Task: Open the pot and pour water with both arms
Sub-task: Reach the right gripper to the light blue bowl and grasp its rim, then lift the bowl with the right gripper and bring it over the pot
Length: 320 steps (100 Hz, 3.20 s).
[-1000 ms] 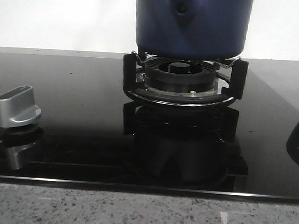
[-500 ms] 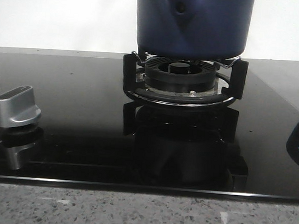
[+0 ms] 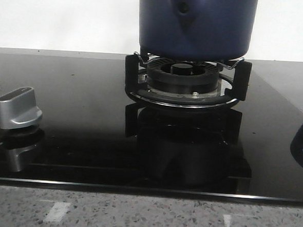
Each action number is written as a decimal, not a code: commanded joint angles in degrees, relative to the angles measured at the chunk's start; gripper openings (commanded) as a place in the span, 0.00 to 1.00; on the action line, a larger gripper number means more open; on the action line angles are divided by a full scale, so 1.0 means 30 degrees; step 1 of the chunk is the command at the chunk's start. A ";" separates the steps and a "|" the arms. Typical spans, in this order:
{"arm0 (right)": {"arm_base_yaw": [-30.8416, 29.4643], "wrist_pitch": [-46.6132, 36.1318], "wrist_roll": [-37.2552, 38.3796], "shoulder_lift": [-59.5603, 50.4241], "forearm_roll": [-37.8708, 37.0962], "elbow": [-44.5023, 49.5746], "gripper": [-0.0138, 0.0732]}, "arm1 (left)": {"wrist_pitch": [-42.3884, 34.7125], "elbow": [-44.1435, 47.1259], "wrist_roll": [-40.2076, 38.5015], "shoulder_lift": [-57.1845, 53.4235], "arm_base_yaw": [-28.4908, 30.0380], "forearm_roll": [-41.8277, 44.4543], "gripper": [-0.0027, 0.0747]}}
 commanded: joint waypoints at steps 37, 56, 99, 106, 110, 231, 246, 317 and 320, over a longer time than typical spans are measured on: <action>-0.0051 -0.1119 -0.0144 0.0404 0.0435 -0.0423 0.66 | -0.0936 0.2910 -0.2482 -0.5298 0.3757 -0.0052 0.43; -0.0051 -0.0669 -0.0144 0.0404 0.0435 -0.0423 0.66 | -0.0790 0.6163 -0.2269 -0.7177 0.4178 -0.0052 0.43; 0.0237 0.1880 0.3469 0.5519 0.0881 -0.5445 0.50 | -0.1445 0.9250 0.0034 -0.9462 0.4072 -0.2752 0.43; 0.0320 0.3673 0.4595 0.7411 -0.0481 -0.7223 0.50 | -0.1651 0.9250 0.0034 -0.9462 0.3885 -0.2992 0.43; 0.0281 0.4840 0.5306 0.8446 -0.1420 -0.8282 0.50 | -0.1653 0.9250 0.0063 -0.9462 0.3694 -0.3039 0.43; -0.3129 0.8235 0.9392 1.9907 -0.4137 -0.8940 0.50 | -0.1727 0.9250 0.0715 -0.9462 0.3212 -0.3004 0.43; -0.3129 0.7850 0.9392 1.9907 -0.3608 -0.8251 0.50 | -0.1688 0.9250 0.0715 -0.9462 0.3212 -0.3004 0.43; -0.3129 0.7930 0.9392 1.9907 -0.1527 -0.7975 0.07 | -0.1654 0.9250 0.0715 -0.9462 0.3212 -0.3004 0.43; -0.3129 0.7930 0.9392 1.9907 -0.1157 -0.8151 0.07 | -0.1654 0.9250 0.0715 -0.9462 0.3212 -0.3004 0.43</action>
